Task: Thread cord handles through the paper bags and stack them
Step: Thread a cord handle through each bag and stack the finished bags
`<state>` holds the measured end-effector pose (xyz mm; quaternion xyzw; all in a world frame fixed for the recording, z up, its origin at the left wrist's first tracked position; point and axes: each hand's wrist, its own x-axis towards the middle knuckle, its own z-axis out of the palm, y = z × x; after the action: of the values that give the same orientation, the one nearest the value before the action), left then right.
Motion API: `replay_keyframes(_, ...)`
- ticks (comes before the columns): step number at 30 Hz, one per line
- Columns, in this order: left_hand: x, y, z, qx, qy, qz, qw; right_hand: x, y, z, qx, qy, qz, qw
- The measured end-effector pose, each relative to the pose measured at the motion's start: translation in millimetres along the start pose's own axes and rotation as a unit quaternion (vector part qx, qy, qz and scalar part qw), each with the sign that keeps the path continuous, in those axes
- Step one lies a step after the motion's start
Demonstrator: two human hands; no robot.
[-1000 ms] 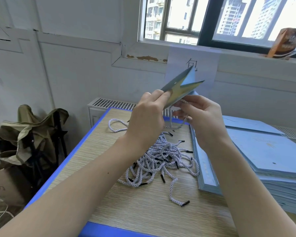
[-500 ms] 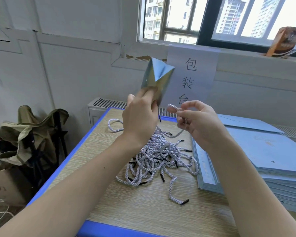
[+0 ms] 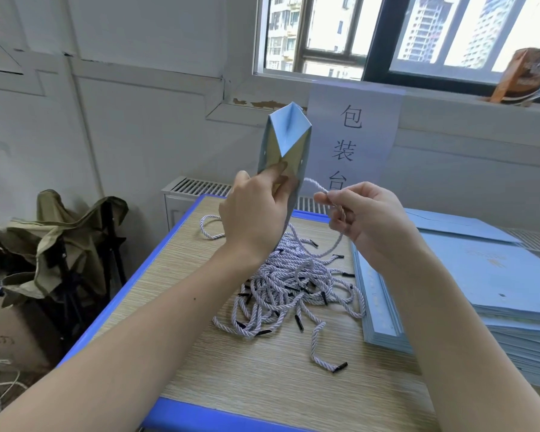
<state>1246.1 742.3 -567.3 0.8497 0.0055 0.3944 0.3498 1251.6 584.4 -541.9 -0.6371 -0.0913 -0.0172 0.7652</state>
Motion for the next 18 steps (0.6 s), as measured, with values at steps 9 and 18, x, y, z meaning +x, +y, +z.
replay_keyframes(9, 4, -3, 10, -0.049, -0.041, 0.043, 0.997, 4, 4, -4, -0.082, 0.003, -0.011, 0.997)
replay_keyframes(18, 6, 0, 7, -0.115, -0.071, 0.007, 0.991, 3, 7, -1, -0.066, 0.003, -0.007, 0.998)
